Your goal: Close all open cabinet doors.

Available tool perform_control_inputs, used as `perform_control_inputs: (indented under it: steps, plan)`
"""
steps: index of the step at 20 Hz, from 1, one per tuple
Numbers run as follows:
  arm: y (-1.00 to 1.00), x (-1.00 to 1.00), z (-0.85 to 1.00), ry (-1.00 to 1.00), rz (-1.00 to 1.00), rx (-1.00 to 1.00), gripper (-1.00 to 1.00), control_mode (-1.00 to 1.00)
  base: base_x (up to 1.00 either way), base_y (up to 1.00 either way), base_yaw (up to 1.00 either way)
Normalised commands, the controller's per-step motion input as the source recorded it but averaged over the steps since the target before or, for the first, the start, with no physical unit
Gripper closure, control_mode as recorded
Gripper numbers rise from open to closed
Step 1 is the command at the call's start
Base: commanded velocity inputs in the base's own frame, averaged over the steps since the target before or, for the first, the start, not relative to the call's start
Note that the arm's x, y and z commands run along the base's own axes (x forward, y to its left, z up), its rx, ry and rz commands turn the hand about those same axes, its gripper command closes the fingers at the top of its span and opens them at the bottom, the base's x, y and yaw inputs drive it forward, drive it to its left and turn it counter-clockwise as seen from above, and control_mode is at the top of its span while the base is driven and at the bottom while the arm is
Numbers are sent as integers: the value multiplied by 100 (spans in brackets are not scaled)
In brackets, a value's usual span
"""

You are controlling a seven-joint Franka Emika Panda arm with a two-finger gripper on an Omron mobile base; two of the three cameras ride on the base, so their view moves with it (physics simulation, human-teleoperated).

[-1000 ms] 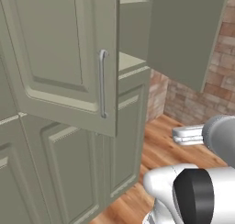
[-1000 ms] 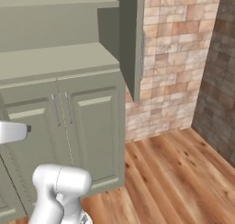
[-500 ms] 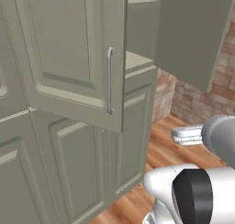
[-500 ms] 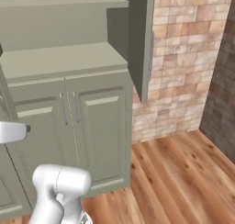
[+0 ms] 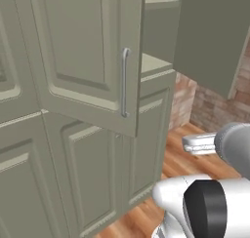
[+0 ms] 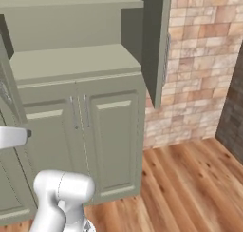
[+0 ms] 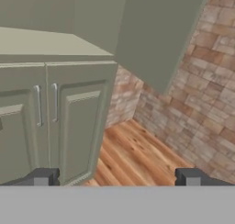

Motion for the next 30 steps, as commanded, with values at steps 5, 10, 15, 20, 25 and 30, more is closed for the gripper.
perform_control_inputs:
  steps: [5, 10, 15, 20, 25, 30]
  plan:
    - [0, 0, 0, 0, 0, 0, -100, 100, 70, -22, 3]
    - [0, 0, 0, 0, 0, 0, -100, 100, 43, -19, 5]
    - [0, 0, 0, 0, 0, 0, -100, 100, -26, -64, 22]
    - [0, 0, 0, 0, 0, 0, -100, 100, -6, -74, 30]
    - [0, 0, 0, 0, 0, 0, -100, 100, 10, -63, 32]
    - [0, 0, 0, 0, 0, 0, -100, 100, 1, -20, 23]
